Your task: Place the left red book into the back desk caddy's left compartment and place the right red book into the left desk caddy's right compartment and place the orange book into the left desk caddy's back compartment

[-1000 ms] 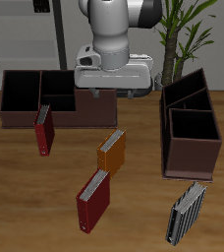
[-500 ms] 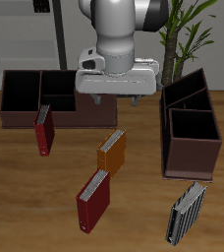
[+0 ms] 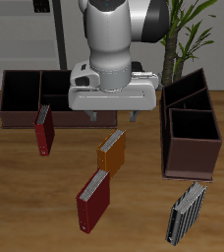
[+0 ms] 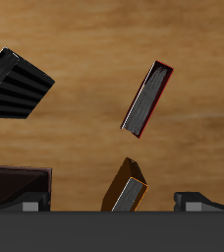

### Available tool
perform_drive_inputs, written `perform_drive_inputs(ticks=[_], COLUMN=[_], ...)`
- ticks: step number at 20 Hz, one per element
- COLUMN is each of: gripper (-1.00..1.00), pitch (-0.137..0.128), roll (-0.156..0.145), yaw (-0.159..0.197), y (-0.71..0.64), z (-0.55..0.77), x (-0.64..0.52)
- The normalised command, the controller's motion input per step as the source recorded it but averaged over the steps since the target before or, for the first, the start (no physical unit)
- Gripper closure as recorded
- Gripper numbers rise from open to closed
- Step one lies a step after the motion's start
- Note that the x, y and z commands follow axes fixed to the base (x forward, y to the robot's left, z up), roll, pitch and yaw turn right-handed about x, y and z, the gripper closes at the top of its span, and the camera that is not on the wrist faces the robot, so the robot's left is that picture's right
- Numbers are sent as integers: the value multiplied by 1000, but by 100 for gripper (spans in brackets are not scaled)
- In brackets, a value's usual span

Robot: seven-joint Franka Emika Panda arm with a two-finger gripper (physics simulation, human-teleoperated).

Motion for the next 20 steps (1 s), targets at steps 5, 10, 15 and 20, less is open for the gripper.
perform_drive_inputs(ticks=[5, 10, 15, 20], gripper=[-100, -100, -100, -100], pitch=[-32, -16, -16, -49], roll=[-32, -5, -6, -20], yaw=[-12, -3, -18, -66], y=[-128, -72, -147, -138], z=[53, -95, -209, -91], x=[426, 328, 329, 135])
